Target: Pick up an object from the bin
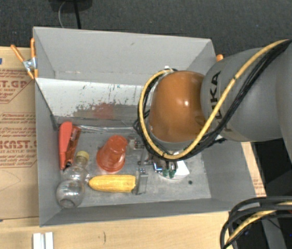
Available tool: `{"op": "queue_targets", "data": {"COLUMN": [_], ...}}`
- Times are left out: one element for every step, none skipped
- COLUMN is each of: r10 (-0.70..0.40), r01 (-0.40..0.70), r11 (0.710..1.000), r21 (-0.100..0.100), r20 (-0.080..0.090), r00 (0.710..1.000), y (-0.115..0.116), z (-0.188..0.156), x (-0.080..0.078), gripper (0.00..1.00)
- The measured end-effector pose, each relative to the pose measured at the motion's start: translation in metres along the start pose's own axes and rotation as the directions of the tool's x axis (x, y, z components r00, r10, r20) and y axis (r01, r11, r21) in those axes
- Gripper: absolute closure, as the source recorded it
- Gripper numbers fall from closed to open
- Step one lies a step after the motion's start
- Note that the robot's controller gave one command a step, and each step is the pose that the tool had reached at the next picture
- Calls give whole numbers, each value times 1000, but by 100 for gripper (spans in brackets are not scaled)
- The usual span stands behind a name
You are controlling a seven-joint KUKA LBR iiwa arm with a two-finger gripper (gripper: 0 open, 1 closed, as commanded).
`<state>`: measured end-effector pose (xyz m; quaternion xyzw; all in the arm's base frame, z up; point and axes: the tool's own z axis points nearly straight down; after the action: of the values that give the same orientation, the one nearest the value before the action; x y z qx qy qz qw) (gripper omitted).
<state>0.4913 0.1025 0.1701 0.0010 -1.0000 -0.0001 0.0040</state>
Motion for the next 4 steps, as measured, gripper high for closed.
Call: {"op": "queue_targets", "data": {"r10": [1,-19,-34,2], "r01": [-1,19,34,-2], "r11": [1000,1000,999,1000], "r21": [-1,-3,-12,-10], "r20": [8,26,40,44], "r00": [1000,999,999,999], "y": [0,31,37,34], "z": [-4,34,30,41], "x": [-2,-25,-26,-41], "gripper": [0,0,0,0]}}
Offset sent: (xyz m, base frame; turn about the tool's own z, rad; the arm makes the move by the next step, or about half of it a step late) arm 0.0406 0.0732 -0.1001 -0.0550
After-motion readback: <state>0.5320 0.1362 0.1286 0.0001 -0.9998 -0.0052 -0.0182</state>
